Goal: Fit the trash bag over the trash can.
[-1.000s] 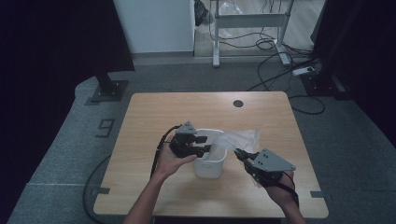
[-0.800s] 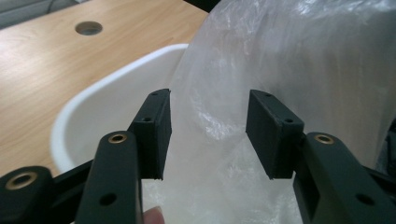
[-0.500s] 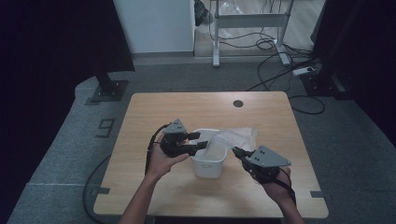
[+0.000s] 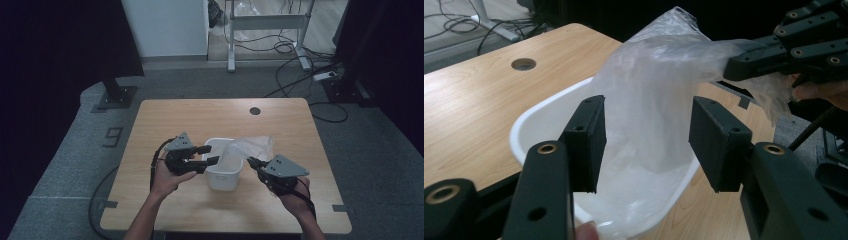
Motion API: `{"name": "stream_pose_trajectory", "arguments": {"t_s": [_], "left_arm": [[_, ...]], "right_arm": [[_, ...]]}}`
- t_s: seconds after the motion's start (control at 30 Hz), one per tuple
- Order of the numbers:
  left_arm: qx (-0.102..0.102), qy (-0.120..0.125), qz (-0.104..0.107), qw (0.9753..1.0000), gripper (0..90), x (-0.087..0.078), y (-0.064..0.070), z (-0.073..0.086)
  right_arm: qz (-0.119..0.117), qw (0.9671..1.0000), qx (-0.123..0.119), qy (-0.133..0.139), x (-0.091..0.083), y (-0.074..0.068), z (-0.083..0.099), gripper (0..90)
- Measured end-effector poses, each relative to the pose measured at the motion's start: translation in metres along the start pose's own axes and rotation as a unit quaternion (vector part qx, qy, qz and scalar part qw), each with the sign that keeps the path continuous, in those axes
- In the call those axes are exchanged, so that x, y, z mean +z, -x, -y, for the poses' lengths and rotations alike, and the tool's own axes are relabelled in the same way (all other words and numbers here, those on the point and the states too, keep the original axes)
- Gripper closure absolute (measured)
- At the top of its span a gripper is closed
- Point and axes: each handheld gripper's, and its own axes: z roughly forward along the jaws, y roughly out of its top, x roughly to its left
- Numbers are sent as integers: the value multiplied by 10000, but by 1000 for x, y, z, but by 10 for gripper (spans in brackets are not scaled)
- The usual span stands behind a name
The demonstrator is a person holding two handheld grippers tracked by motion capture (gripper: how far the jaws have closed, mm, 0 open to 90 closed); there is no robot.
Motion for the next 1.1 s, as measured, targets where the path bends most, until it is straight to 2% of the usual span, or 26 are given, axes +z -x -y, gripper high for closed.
{"name": "stream_pose_trajectory", "arguments": {"t_s": [0.13, 0.2, 0.27, 0.3, 0.37, 0.43, 0.57, 0.7, 0.87, 0.93, 0.97, 1.1], "left_arm": [[142, -37, 37, 9999, 518, 6, 8, -1], [178, -69, -10, 9998, 600, 10, 10, -1], [137, -126, 161, 9997, 700, 15, 10, -1], [145, -144, 158, 9997, 736, 17, 10, -1], [222, -187, -3, 9996, 778, 21, 12, -1], [162, -181, 13, 9997, 819, 26, 10, -1], [63, -73, 17, 10000, 858, 33, 6, -1], [37, -144, 30, 9999, 857, 38, 4, 1], [-21, -230, 9, 9997, 799, 41, 3, 7], [20, -216, -46, 9998, 712, 39, 4, 8], [19, -228, -63, 9997, 630, 39, 5, 8], [294, -141, -514, 9981, 421, 30, 12, 8]], "right_arm": [[-9, 10000, -24, -13, 0, -2, -3, 875], [-13, 10000, -29, -1, 0, -2, -5, 875], [-26, 10000, -34, 13, 1, -3, -6, 875], [-31, 10000, -55, 14, 1, -3, -6, 875], [-42, 10000, -71, 30, 0, -4, -8, 874], [-49, 9999, -91, 60, -1, -6, -10, 874], [-71, 9998, -147, 106, -2, -8, -15, 875], [-84, 9998, -174, 107, 0, -9, -18, 874], [-113, 9998, -152, 23, 8, -7, -16, 874], [-119, 9998, -141, -13, 12, -8, -15, 874], [-133, 9998, -136, -34, 14, -8, -15, 874], [-157, 9997, -146, -86, 19, -8, -14, 874]]}}
